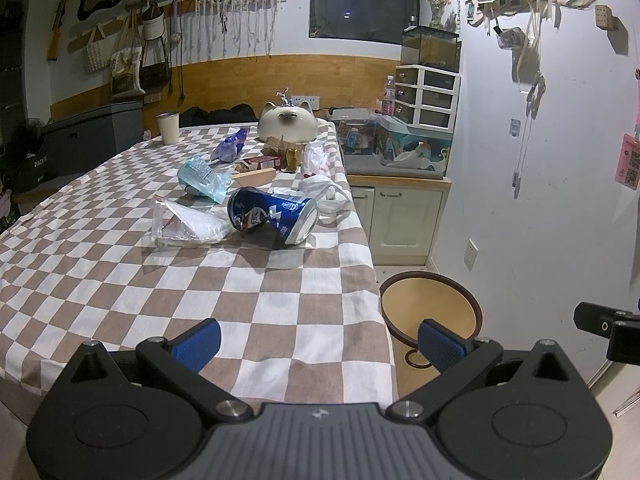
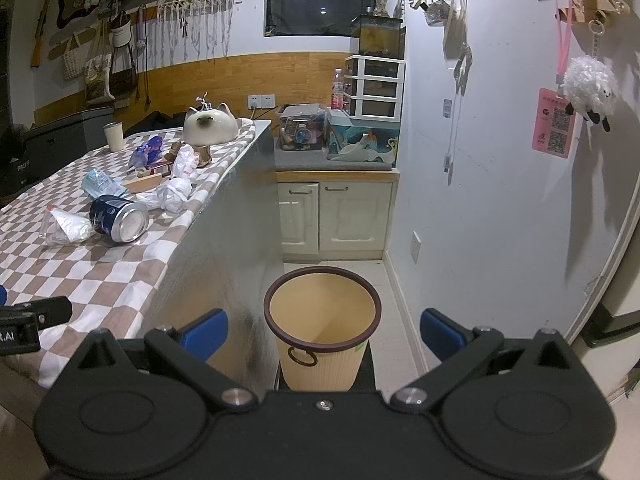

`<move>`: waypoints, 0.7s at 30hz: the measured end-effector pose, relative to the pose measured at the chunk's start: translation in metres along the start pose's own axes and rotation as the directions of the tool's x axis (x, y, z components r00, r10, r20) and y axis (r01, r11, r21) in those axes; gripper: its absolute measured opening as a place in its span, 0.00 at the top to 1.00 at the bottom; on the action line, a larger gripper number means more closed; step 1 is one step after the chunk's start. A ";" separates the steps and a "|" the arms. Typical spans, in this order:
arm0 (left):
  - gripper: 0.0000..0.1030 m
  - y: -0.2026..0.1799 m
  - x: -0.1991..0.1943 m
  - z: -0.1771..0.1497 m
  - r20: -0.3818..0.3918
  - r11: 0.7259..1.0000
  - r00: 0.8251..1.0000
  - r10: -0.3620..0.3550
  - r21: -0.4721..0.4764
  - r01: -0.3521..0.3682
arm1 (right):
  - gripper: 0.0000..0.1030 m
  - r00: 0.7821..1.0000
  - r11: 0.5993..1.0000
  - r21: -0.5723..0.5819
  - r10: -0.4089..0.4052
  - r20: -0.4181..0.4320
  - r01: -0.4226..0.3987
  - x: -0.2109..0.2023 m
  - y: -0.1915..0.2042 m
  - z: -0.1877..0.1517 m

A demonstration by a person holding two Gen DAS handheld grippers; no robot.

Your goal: Collect trash

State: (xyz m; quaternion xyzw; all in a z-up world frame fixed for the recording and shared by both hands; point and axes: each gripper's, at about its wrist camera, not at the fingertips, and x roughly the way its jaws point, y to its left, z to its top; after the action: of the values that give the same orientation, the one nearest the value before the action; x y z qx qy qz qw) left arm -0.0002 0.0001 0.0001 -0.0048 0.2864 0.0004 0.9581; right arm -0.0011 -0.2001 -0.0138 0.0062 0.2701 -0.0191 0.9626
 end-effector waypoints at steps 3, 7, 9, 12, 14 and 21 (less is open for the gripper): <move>0.00 0.000 0.000 0.000 0.001 1.000 1.000 0.001 0.000 -0.001 | 0.00 1.000 1.000 0.000 0.000 0.000 0.000 0.000 0.000 0.000; 0.00 0.000 0.000 0.000 0.001 1.000 1.000 0.000 0.000 0.000 | 0.00 1.000 1.000 0.000 0.000 0.000 0.000 0.000 0.000 0.001; 0.00 0.000 0.000 0.000 0.001 1.000 1.000 0.001 0.000 -0.001 | 0.00 1.000 1.000 0.000 0.000 0.000 0.000 0.000 0.000 0.001; 0.00 0.000 0.000 0.000 0.002 1.000 1.000 0.001 0.000 -0.001 | 0.00 1.000 1.000 0.000 0.000 0.000 0.000 0.000 0.000 0.001; 0.00 0.000 0.000 0.000 0.002 1.000 1.000 0.000 0.000 0.000 | 0.00 1.000 1.000 0.000 0.000 0.000 0.000 0.000 0.000 0.001; 0.00 0.000 0.000 0.000 0.003 1.000 1.000 0.001 0.000 -0.001 | 0.00 1.000 1.000 0.000 -0.001 0.000 0.001 -0.001 -0.001 0.001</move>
State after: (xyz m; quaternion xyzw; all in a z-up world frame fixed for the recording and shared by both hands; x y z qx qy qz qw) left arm -0.0001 0.0001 0.0000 -0.0045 0.2848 0.0008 0.9586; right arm -0.0015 -0.2012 -0.0123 0.0060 0.2698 -0.0193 0.9627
